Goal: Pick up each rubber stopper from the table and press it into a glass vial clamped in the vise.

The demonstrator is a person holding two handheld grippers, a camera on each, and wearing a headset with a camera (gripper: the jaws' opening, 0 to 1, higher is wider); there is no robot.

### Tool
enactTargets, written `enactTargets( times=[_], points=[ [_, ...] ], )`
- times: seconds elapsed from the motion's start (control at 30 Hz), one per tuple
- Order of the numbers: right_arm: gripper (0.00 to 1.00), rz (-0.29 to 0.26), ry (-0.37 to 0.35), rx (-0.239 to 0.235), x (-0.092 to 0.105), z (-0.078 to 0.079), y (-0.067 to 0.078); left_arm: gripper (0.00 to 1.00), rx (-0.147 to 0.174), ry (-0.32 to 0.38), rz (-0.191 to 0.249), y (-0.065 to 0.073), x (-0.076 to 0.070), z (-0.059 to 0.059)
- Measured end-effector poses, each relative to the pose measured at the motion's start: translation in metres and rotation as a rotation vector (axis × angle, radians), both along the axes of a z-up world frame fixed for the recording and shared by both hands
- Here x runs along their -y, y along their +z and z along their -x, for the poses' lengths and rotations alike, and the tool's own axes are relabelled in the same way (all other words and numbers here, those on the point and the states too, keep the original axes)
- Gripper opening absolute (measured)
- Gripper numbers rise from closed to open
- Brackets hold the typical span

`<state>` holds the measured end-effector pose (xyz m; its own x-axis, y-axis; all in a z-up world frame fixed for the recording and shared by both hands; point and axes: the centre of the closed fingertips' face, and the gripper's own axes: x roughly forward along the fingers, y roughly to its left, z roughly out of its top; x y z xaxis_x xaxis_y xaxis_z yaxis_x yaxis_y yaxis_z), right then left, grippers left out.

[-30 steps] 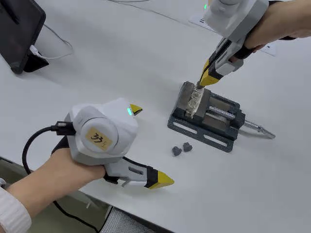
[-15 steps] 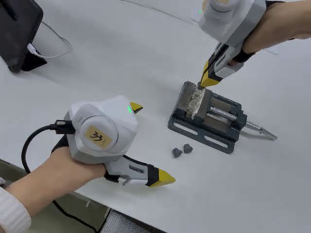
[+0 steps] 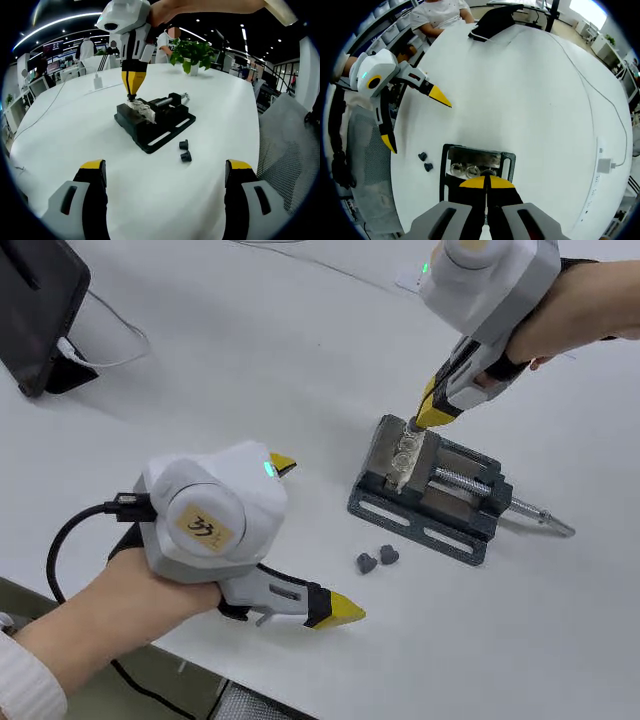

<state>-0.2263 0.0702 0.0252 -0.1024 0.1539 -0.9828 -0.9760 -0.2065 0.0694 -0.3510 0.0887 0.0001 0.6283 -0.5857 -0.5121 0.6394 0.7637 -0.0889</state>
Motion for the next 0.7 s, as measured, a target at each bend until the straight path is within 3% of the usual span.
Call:
enactTargets(
  times=[0.23, 0.27, 0.37, 0.7],
  points=[
    [0.00, -0.007, -0.026, 0.012, 0.001, 0.001, -0.001, 0.98, 0.000, -0.002, -0.005, -0.001, 0.000, -0.001],
    [0.00, -0.005, 0.010, 0.027, 0.000, 0.000, -0.001, 0.98, 0.000, -0.001, -0.005, -0.001, 0.000, -0.001],
    [0.00, -0.001, -0.033, 0.022, 0.001, 0.003, -0.001, 0.98, 0.004, 0.000, -0.003, 0.001, 0.001, -0.003],
    [0.00, -0.009, -0.065, 0.034, 0.003, 0.004, 0.001, 0.98, 0.027, -0.001, -0.012, 0.014, 0.001, -0.005]
  ],
)
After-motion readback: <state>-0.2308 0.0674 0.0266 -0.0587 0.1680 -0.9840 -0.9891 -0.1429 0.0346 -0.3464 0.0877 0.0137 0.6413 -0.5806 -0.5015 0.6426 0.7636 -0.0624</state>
